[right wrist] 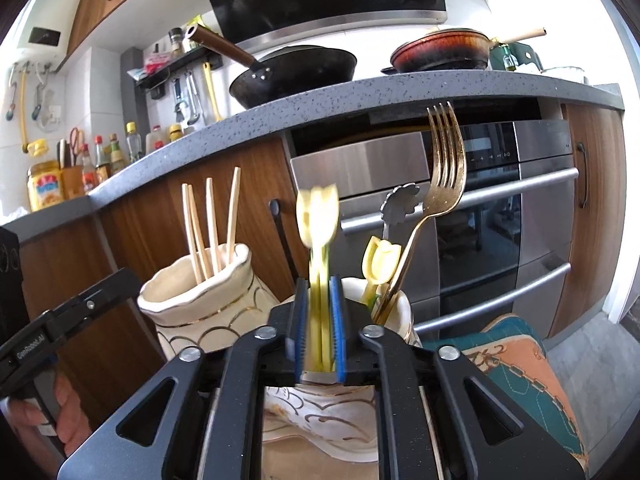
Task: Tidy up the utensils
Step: 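Drop the chopstick in the larger pot while the right tool drops the yellow utensil in the smaller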
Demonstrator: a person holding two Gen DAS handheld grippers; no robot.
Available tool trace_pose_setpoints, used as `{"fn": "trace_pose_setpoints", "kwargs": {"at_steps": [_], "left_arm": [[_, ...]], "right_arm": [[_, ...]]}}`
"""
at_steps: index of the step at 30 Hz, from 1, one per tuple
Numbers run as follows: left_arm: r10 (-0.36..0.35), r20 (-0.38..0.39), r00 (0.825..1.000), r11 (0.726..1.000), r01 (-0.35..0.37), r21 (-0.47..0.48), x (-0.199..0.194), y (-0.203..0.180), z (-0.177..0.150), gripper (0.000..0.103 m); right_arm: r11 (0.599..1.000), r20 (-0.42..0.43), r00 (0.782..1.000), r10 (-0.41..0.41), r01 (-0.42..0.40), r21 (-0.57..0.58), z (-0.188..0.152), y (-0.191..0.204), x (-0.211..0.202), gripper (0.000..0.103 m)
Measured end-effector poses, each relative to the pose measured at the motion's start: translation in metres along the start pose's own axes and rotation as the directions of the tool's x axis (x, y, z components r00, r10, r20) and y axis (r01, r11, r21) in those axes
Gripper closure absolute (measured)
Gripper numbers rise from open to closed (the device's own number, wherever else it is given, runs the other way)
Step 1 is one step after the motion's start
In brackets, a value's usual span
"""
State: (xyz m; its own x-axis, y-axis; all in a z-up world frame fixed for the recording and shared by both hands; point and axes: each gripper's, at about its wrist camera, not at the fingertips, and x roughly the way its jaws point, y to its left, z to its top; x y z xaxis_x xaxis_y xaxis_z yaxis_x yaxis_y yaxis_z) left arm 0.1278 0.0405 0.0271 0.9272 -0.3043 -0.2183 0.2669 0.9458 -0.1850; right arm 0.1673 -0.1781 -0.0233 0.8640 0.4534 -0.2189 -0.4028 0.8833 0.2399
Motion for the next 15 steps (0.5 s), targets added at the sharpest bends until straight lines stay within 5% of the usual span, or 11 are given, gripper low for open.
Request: {"fn": "trace_pose_setpoints", "kwargs": {"at_steps": [3,7,15], "left_arm": [[-0.002,0.0,1.0,1.0,0.002,-0.001,-0.001,-0.001,0.0,0.072],[0.011,-0.004,1.0,1.0,-0.011,0.006,-0.003,-0.001,-0.001,0.071],[0.041,0.003,0.999,0.999,-0.041,-0.022,-0.02,0.003,-0.004,0.047]], "right_arm": [[1.0,0.002,1.0,-0.002,0.002,-0.003,0.0,0.0,-0.001,0.082],[1.0,0.028,1.0,-0.008,0.008,0.008,0.003,0.0,-0.01,0.066],[1.0,0.06,0.998,-0.016,0.016,0.007,0.008,0.007,-0.052,0.035]]}}
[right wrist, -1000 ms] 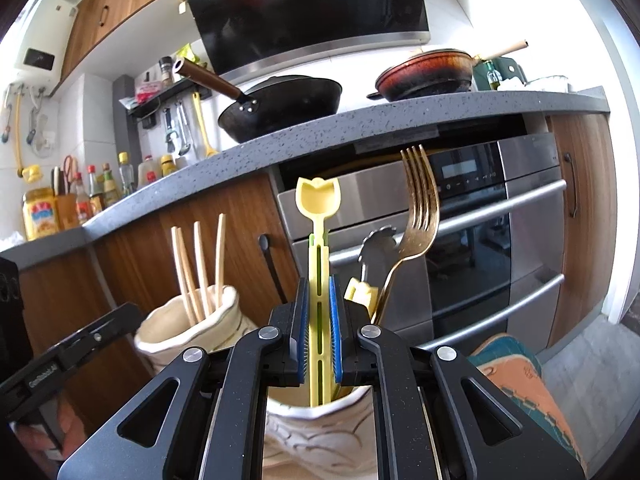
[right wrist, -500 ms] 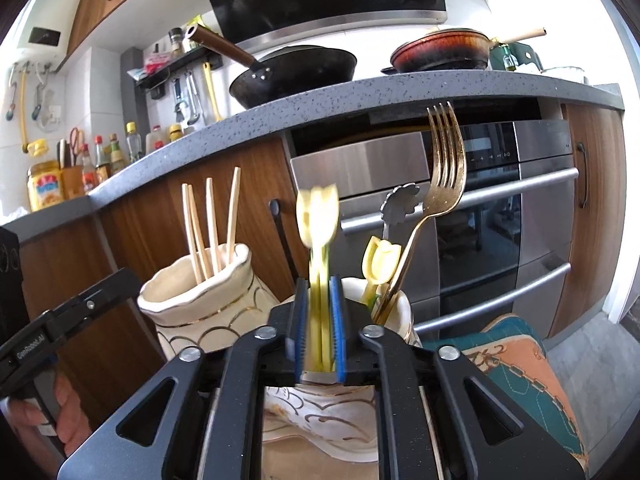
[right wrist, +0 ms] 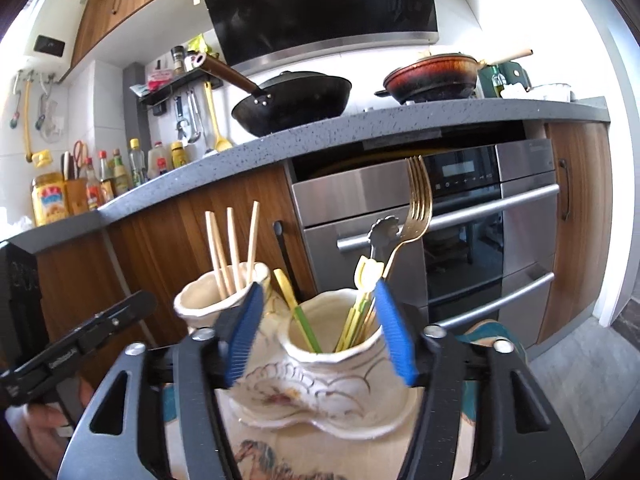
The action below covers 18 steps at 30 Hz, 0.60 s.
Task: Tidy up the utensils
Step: 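Drop the chopstick in the larger pot while the right tool drops the yellow utensil in the smaller, then move both tools back over the remaining fork and chopstick on the cloth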
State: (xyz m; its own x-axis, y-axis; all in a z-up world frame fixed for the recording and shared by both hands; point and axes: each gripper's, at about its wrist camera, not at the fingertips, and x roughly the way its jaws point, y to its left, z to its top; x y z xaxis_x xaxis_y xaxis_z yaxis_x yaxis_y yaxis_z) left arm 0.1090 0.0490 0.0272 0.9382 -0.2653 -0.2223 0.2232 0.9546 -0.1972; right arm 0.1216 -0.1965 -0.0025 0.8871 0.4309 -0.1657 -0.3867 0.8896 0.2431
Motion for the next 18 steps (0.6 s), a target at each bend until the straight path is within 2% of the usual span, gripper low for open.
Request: {"fn": "trace_pose_setpoints", "kwargs": {"at_steps": [3,7,12,18], "left_arm": [[0.011,-0.003,1.0,1.0,-0.011,-0.015,-0.007,0.002,-0.002,0.041],[0.033,-0.01,0.999,0.999,-0.033,-0.018,-0.017,0.003,-0.006,0.031],[0.055,-0.025,0.998,0.998,-0.055,0.003,-0.031,0.0,-0.014,0.016],[0.049,-0.1,0.994,0.999,-0.046,0.029,-0.045,-0.007,-0.03,0.01]], "right_arm": [[1.0,0.007,1.0,0.005,-0.006,0.007,0.001,0.003,-0.016,0.023],[1.0,-0.012,1.0,-0.004,0.004,0.016,-0.006,0.006,-0.034,0.014],[0.999,-0.065,0.998,-0.021,0.023,0.034,-0.021,0.004,-0.046,0.009],[0.999,-0.168,0.985,-0.029,0.033,0.022,-0.045,0.007,-0.054,0.008]]}}
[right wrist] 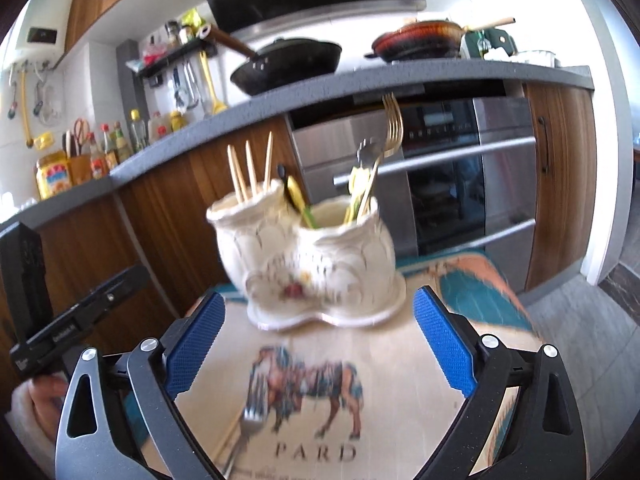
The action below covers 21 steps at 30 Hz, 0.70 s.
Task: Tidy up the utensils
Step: 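Move both tools back over the remaining fork and chopstick on the cloth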
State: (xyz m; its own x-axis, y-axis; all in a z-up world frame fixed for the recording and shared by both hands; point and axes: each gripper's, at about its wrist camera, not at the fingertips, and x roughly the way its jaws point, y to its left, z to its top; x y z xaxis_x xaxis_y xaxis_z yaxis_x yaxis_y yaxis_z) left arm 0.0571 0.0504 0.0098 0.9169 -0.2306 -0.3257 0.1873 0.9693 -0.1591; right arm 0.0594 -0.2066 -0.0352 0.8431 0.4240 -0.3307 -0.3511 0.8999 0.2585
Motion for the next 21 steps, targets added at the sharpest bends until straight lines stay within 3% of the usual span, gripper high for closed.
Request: {"fn": "trace_pose_setpoints", "kwargs": {"at_steps": [7,13,16,21], "left_arm": [[-0.015,-0.167,0.986,0.999,0.02,0.028,-0.006,-0.017,-0.024,0.01],[-0.01,-0.336,0.942,0.996,0.038,0.076,0.003,-0.039,-0.049,0.01],[-0.004,-0.4,0.917,0.991,0.058,0.124,0.007,-0.049,-0.061,0.02],[-0.036,-0.496,0.868,0.984,0.119,0.136,0.012,-0.061,-0.074,0.049]], "right_arm": [[1.0,-0.051,0.999,-0.016,0.015,-0.022,-0.016,0.005,-0.01,0.008],[0.999,-0.075,0.997,-0.036,0.038,0.02,-0.024,-0.004,-0.01,0.007],[0.998,-0.114,0.993,-0.035,0.04,0.046,-0.029,-0.011,-0.005,0.007],[0.997,-0.101,0.994,-0.032,0.039,0.07,-0.028,-0.017,-0.008,0.007]]}}
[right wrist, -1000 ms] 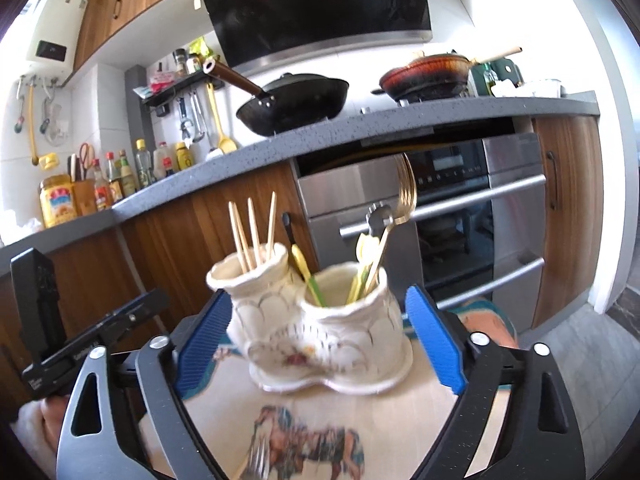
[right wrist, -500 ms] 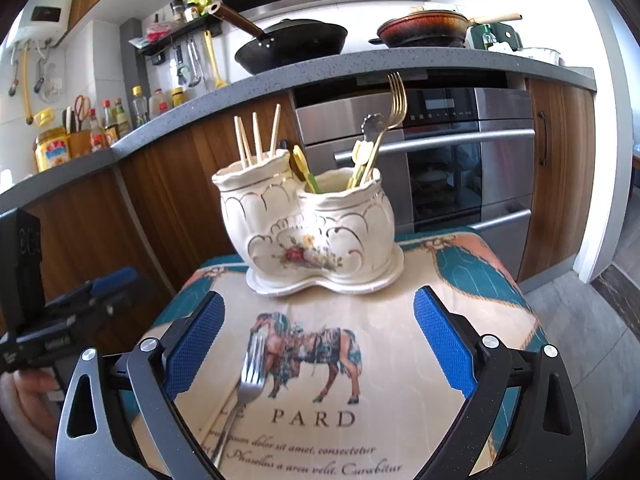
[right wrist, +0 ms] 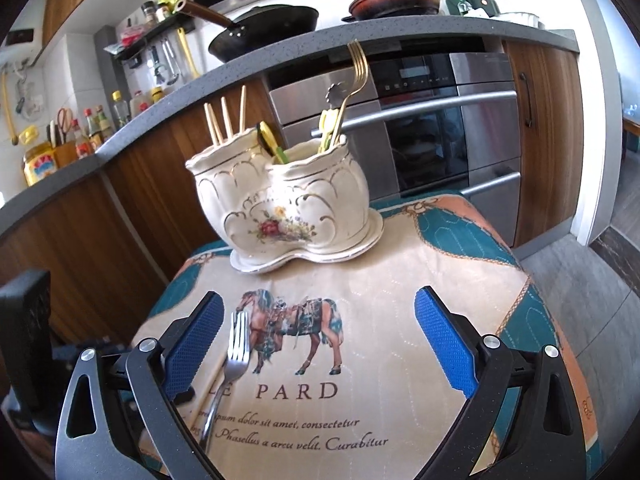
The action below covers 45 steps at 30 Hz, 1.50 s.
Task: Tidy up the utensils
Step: 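Move both tools back over the remaining fork and chopstick on the cloth, then grasp the wooden chopstick with the left tool while the right tool grasps the silver fork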
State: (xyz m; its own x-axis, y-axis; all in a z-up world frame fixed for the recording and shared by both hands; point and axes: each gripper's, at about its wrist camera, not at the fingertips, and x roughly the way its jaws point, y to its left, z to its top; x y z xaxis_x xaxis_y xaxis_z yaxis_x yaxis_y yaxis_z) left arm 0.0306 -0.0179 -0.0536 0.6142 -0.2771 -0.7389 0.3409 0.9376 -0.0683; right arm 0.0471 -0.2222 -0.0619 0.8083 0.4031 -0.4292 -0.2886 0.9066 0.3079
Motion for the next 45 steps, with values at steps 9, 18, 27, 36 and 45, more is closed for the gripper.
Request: {"fn": "trace_pose_setpoints", "kwargs": {"at_steps": [9,18,27,36,45], "left_arm": [[-0.008,-0.081,0.997,0.999,0.013,0.052,0.011,-0.009,-0.006,0.073],[0.012,-0.07,0.997,0.999,-0.009,0.047,0.01,0.011,-0.003,0.097],[0.023,-0.034,0.999,1.0,-0.023,-0.004,0.006,0.032,0.001,0.097],[0.006,-0.037,0.999,1.0,-0.006,0.003,0.008,0.029,0.0,0.097],[-0.025,-0.056,0.998,0.999,0.027,0.045,0.005,0.015,0.0,0.097]], "right_arm": [[1.0,-0.022,1.0,0.021,-0.021,-0.017,0.0,0.004,0.0,0.007],[0.988,-0.142,0.989,0.044,-0.064,-0.139,-0.008,0.03,0.009,0.008],[0.955,-0.3,0.953,0.053,-0.137,-0.264,-0.034,0.067,0.027,0.034],[0.936,-0.372,0.928,0.019,-0.148,-0.32,-0.054,0.086,0.043,0.07],[0.917,-0.38,0.924,-0.026,-0.129,-0.378,-0.049,0.076,0.037,0.097]]}}
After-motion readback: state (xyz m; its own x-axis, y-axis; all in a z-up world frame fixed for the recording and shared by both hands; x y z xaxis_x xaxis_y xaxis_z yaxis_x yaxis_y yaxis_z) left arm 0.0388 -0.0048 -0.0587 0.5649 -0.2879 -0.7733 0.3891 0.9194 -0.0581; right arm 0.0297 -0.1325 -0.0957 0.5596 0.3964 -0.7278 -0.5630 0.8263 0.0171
